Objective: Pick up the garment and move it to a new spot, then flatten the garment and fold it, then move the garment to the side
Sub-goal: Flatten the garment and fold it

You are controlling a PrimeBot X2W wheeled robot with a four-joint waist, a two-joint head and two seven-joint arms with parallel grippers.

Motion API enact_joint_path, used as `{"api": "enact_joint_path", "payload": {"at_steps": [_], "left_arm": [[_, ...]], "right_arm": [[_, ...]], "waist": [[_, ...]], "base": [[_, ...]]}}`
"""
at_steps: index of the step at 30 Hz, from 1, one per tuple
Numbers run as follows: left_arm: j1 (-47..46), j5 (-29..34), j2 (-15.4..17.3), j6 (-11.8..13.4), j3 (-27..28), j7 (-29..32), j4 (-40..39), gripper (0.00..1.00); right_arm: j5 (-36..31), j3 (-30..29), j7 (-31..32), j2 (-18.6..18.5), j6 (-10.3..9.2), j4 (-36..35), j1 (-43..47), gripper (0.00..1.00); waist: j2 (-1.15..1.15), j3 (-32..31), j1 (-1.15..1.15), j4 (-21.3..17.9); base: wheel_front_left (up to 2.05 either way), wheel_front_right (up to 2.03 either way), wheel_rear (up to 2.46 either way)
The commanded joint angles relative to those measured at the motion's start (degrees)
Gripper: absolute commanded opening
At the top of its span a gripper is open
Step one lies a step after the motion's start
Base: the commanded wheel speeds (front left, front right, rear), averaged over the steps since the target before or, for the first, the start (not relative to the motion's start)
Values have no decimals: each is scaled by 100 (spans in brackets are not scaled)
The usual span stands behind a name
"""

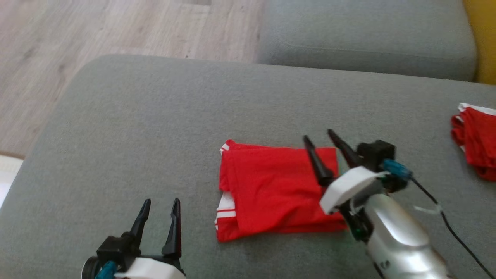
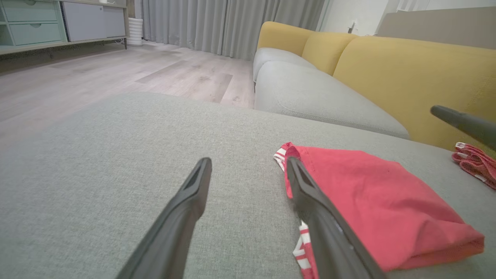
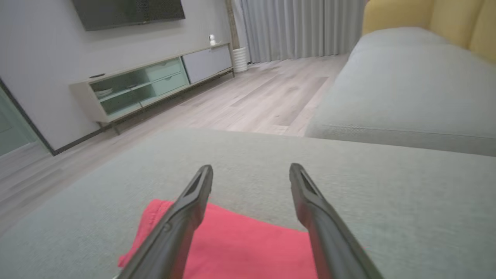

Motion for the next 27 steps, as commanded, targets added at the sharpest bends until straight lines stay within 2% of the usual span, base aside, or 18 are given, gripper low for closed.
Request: {"api": "enact_joint_path", "payload": {"at_steps": [1,6,7,11,19,27], "left_arm": [[-300,-33,19,44,256,-79,-108,100],[-188,-40,-60,84,341,-100,-49,100],[-188,-40,-60,84,341,-100,-49,100],[68,-21,-111,104,536,-117,-28,100],[424,149,-148,-40,776,-122,22,100],[516,259,-188,-180,856,-123,127,100]], "right_arm": [[-231,-285,-107,44,-4,-270,135,100],[-1026,-1343,-118,65,-4,-920,839,100],[-1026,-1343,-118,65,-4,-920,839,100],[-1795,-2080,-119,105,-4,-1738,1713,100],[-1562,-2287,-4,112,-4,-2706,2745,100],[-1395,-2260,36,113,-4,-2922,3134,100]], "waist": [[0,-110,0,-147],[0,-234,0,-324],[0,-234,0,-324],[0,-327,0,-442],[0,-438,0,-507],[0,-526,0,-522]], "base": [[0,0,0],[0,0,0],[0,0,0],[0,0,0],[0,0,0],[0,0,0]]}}
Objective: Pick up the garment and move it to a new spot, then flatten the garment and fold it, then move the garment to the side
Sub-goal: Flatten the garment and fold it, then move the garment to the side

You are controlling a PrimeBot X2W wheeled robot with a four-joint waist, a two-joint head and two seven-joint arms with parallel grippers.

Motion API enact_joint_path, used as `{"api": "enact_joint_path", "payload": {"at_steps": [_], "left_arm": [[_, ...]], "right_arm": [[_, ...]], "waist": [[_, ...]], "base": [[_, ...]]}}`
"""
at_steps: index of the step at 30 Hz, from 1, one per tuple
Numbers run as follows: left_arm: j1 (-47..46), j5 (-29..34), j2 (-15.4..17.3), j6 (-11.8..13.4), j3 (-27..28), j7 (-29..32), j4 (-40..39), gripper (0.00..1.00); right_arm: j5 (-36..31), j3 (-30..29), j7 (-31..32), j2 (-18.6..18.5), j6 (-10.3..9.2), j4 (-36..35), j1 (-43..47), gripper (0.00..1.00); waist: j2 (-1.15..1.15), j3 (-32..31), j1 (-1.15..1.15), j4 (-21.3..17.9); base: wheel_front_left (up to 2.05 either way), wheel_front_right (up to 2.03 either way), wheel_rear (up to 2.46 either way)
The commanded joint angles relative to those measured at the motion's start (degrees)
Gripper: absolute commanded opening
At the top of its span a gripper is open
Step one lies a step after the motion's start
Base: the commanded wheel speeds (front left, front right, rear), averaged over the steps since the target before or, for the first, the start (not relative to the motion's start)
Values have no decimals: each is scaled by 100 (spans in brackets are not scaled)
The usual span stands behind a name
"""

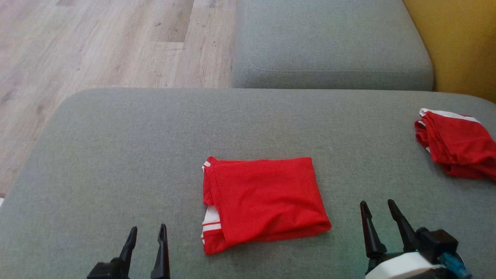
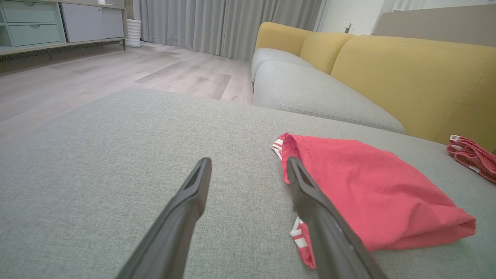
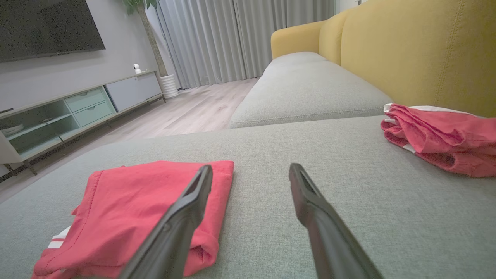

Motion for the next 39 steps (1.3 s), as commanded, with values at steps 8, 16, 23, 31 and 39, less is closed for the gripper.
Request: {"api": "enact_joint_path", "payload": {"at_steps": [8,16,23,31,39], "left_arm": [[-168,118,-10,-71,317,-71,-110,100],[-183,165,-54,-90,336,-71,-98,100],[-235,194,-101,-109,323,-71,-87,100],[-292,247,-192,-130,317,-71,-67,100],[-303,325,-278,-151,396,-71,10,100]], "right_arm": [[-76,131,67,-26,-4,-179,-127,100],[-150,48,198,-26,-4,-92,-128,100],[-47,3,633,-26,-4,-20,-384,100],[-204,-224,1724,-26,-4,259,-1156,100],[-282,-623,2608,-26,-4,1068,-1748,100]], "waist": [[0,-27,1,-3],[0,-13,1,48],[0,51,1,223],[0,161,1,650],[0,415,1,1328]], "base": [[0,0,0],[0,0,0],[0,0,0],[0,0,0],[0,0,0]]}}
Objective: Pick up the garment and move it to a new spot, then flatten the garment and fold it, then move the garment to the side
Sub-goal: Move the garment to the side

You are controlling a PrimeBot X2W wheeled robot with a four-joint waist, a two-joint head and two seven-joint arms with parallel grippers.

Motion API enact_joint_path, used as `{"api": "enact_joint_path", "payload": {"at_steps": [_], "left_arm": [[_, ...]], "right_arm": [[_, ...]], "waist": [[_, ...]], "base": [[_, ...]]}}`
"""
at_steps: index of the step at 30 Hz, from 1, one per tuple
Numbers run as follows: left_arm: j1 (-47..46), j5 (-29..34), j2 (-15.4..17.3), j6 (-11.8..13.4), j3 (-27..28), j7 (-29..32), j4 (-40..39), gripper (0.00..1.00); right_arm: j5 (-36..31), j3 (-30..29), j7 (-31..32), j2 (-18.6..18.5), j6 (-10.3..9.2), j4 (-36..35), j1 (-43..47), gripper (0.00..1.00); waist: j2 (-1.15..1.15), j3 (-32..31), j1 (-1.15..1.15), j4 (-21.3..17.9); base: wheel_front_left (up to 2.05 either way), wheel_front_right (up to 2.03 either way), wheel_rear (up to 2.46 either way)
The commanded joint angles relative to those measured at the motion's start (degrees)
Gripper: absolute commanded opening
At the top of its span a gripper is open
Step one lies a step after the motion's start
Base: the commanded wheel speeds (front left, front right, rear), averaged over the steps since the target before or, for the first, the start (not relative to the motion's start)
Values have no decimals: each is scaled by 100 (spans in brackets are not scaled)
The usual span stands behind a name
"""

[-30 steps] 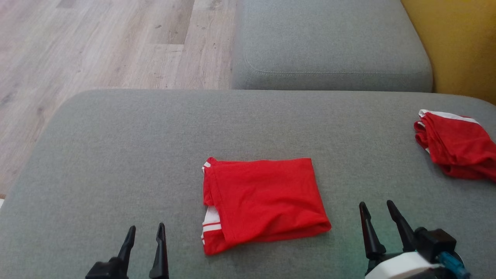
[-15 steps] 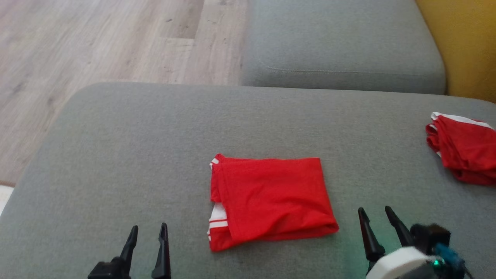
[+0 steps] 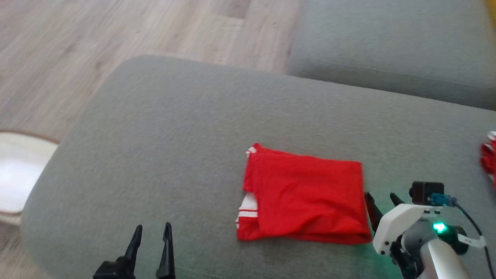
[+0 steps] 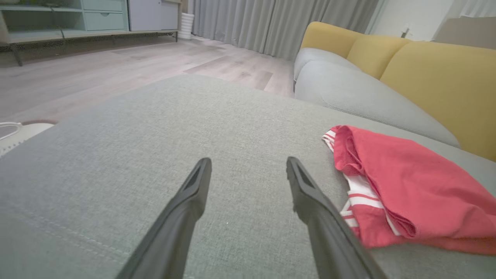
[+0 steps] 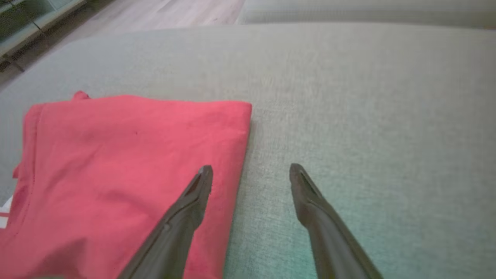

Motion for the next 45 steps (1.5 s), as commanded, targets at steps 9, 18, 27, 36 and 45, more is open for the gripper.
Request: {"api": "enact_joint_path", "payload": {"at_steps": [9,18,27,36,45], "left_arm": [[-238,133,-110,-31,360,-71,-168,100],[-222,247,-211,-109,456,-71,-196,100],[-392,438,-291,-200,547,-71,-449,100],[-848,600,-182,-247,574,-49,-495,100],[-1214,694,-96,-278,502,63,-483,100]], "right_arm": [[-48,22,173,-30,-4,617,-560,100],[-41,137,-213,-30,-4,798,-882,0],[-544,-189,-474,-30,-4,378,-1471,0],[-695,-209,-435,-30,-4,-21,-1949,0],[-564,-66,-624,-30,-4,-7,-2233,0]], "waist": [[0,366,0,630],[0,442,0,235],[0,844,0,-1430],[0,1357,0,-2971],[0,1608,0,-3596]], "base": [[0,0,0],[0,0,0],[0,0,0],[0,0,0],[0,0,0]]}}
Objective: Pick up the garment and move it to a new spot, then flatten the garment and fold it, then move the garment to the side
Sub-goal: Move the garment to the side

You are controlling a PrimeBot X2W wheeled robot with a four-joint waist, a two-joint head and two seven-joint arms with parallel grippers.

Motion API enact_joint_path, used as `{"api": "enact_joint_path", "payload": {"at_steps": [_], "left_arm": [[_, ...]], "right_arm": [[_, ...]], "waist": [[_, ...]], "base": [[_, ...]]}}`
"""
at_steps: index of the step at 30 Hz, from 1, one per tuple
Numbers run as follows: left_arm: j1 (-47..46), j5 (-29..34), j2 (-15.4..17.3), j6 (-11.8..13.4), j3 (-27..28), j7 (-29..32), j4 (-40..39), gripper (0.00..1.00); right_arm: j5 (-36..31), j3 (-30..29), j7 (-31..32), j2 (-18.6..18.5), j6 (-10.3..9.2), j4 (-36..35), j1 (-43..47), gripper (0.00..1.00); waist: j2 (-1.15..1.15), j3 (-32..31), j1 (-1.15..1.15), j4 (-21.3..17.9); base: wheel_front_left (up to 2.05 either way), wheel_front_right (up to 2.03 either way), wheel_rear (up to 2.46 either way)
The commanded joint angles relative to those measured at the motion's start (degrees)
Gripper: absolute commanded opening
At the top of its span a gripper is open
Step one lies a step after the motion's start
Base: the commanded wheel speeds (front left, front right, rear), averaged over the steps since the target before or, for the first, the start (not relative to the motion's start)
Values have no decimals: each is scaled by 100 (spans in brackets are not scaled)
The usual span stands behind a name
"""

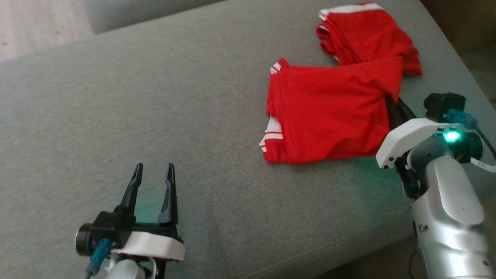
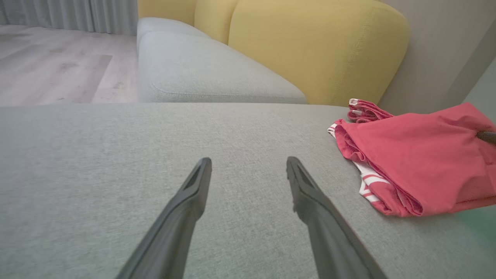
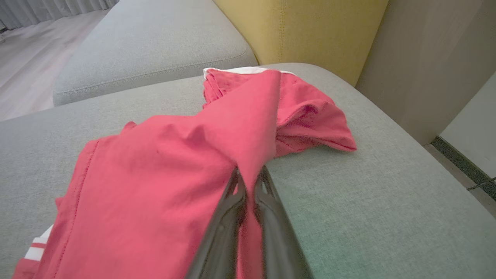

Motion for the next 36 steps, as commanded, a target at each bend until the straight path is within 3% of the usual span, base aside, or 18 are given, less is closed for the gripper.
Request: {"api": "enact_joint_path", "payload": {"at_steps": [1,9,14,21,29,36], "left_arm": [[-217,39,97,-28,148,-1,-129,100],[-124,-33,83,26,184,-16,-23,100],[-11,-84,58,24,220,-55,39,100],[94,-100,23,34,230,-87,35,100],[117,-71,36,44,234,-104,-18,100],[-4,-26,37,37,181,-97,-103,100]], "right_arm": [[6,152,-96,-19,-4,-172,-332,0],[-174,105,-110,-46,-4,93,-798,0],[-417,-129,26,-306,-4,406,-1285,0],[-728,-469,233,-912,-4,799,-1815,0],[-1004,-722,558,-1567,-4,1036,-2286,0],[-1168,-927,981,-2516,-4,1025,-2417,0]], "waist": [[0,135,-1,-118],[0,-50,-1,368],[0,-197,-1,821],[0,-208,-1,1414],[0,-9,-1,1777],[0,292,-1,2054]], "base": [[0,0,0],[0,0,0],[0,0,0],[0,0,0],[0,0,0],[0,0,0]]}}
